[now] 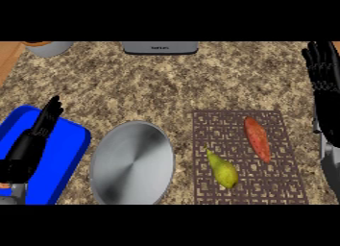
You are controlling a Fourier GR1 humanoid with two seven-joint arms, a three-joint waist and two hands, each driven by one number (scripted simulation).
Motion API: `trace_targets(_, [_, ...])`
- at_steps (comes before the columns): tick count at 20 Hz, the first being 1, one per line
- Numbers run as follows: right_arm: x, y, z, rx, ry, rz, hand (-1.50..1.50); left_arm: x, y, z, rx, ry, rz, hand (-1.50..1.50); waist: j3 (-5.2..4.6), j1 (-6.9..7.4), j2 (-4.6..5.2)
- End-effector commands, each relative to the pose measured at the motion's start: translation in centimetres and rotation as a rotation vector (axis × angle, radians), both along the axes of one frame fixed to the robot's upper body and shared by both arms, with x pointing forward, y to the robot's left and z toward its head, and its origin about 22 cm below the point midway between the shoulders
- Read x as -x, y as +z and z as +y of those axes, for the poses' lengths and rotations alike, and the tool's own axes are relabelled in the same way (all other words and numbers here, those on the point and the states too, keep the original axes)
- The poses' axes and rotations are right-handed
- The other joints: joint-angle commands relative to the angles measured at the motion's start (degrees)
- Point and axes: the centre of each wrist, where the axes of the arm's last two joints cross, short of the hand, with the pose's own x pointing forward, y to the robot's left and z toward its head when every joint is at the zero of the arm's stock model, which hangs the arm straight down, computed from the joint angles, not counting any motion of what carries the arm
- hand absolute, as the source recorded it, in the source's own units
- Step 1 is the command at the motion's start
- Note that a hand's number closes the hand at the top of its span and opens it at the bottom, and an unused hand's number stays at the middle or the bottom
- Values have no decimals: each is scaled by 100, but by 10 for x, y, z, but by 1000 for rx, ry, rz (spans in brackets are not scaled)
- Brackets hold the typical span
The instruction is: Pick the sweet potato from the placemat and place it in the tiered shelf
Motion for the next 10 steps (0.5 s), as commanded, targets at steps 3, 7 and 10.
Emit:
trace_targets(3, [-22, -35, -33, -95, 43, 280, -150, -15, 1, -36, 24, -6, 19, 0, -117, -45, -72])
trace_targets(7, [-17, -84, -7, -693, 77, 435, -150, -15, -1, -42, 72, -21, 19, 0, 161, -194, 108])
trace_targets(10, [-1, -58, -113, 226, -355, 499, 150, -20, 4, -54, 83, -43, 17, 0, -182, -161, 80])
